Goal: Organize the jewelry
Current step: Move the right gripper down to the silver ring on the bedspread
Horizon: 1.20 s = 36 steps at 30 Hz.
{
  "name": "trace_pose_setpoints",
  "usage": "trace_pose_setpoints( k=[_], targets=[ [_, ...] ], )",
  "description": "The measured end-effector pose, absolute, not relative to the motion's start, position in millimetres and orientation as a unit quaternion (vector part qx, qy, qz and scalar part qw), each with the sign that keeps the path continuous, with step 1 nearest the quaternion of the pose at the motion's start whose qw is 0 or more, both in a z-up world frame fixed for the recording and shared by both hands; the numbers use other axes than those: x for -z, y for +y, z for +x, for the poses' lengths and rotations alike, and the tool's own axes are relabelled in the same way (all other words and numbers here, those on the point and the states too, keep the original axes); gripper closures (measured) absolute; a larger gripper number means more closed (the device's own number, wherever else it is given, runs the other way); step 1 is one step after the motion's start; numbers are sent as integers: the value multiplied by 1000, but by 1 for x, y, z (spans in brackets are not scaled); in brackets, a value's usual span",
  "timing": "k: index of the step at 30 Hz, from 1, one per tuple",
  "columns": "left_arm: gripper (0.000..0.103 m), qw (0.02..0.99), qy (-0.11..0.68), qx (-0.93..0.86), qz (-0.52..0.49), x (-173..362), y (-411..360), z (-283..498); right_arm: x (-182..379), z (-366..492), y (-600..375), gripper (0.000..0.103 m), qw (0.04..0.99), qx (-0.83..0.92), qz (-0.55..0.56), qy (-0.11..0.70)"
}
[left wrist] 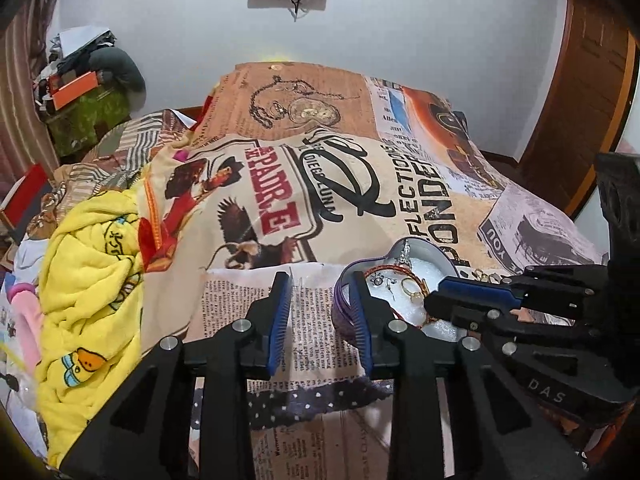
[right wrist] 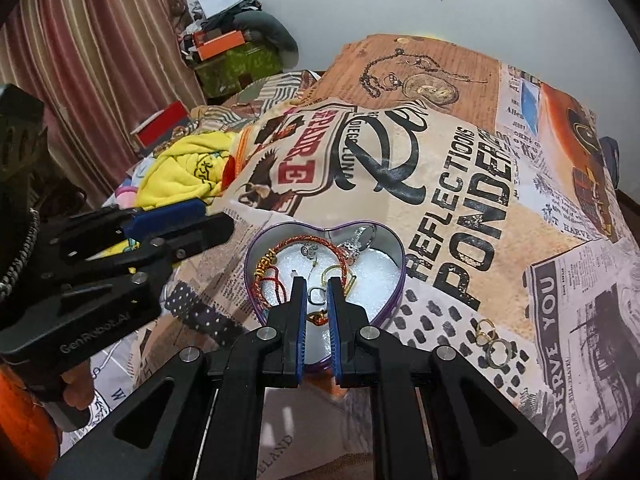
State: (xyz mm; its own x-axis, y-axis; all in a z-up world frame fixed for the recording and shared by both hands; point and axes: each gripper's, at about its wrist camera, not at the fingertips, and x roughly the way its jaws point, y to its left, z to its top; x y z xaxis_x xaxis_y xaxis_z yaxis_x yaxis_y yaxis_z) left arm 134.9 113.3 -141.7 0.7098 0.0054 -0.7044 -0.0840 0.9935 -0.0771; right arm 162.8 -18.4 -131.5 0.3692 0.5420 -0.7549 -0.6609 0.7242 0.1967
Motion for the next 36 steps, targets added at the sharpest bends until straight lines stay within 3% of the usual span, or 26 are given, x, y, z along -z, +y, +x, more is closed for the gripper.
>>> trace_pose_setpoints(
  k=[3, 5, 22, 36],
  targets=[
    [71, 925, 375, -30, -52, 136, 114, 132, 129, 161, -21, 73, 829, -358, -72, 425],
    [68, 927, 371, -35, -51, 132, 114, 129, 125, 160, -25, 69, 833, -354, -69, 419],
    [61, 935, 352, -20, -35, 104, 68, 121, 98, 154, -78, 69, 861, -326, -51, 387],
    [60, 923, 383, 38, -24, 127, 4, 146, 121, 170, -152, 69, 869, -259, -34, 421]
  ],
)
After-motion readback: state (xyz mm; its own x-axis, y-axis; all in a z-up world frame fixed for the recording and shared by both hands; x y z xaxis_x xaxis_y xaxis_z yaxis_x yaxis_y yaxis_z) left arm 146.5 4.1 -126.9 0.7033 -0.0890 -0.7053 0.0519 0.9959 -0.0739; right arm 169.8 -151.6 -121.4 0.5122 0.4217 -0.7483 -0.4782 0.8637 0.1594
